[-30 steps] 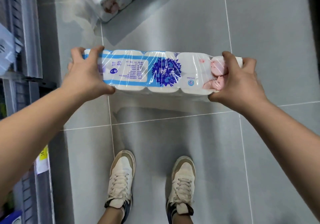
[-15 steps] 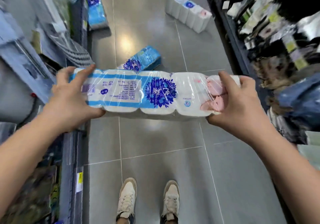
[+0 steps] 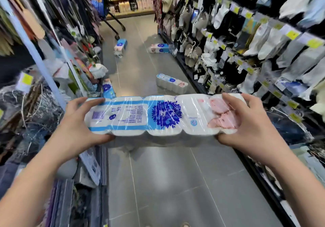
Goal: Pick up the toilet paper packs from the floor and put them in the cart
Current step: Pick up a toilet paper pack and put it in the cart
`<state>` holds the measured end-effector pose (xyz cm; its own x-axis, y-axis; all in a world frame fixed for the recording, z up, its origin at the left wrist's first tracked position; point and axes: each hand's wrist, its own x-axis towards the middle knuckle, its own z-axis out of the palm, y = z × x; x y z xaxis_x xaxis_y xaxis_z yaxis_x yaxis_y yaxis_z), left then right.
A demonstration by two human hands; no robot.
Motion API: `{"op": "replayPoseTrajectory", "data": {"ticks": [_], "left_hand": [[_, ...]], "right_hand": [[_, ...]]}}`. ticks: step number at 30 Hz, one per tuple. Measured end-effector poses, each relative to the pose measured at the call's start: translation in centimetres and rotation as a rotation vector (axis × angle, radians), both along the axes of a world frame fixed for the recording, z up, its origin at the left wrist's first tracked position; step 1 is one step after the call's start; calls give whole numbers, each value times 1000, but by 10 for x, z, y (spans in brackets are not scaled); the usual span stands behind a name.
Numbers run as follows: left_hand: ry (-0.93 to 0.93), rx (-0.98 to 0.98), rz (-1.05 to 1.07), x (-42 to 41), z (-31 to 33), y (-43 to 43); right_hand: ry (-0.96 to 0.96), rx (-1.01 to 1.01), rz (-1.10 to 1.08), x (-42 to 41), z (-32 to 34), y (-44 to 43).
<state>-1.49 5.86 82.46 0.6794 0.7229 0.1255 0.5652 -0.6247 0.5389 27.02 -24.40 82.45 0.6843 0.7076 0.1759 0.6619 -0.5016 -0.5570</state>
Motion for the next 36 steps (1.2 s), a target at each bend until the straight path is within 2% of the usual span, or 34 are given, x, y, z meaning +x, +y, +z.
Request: {"op": "replayPoseTrajectory", "data": {"ticks": [8, 18, 27, 36], "left_hand": [[-71, 51, -83, 2, 65, -29], [-37, 67, -178, 36, 80, -55], [-63, 60, -420, 84, 64, -60], [-45, -27, -773, 132, 32, -125]], "right_hand": [[-52, 71, 8, -9, 57, -44], [-62, 141, -91, -11, 56, -92], [-63, 82, -374, -66, 46, -149], [-39, 5, -747, -165, 20, -236]]}}
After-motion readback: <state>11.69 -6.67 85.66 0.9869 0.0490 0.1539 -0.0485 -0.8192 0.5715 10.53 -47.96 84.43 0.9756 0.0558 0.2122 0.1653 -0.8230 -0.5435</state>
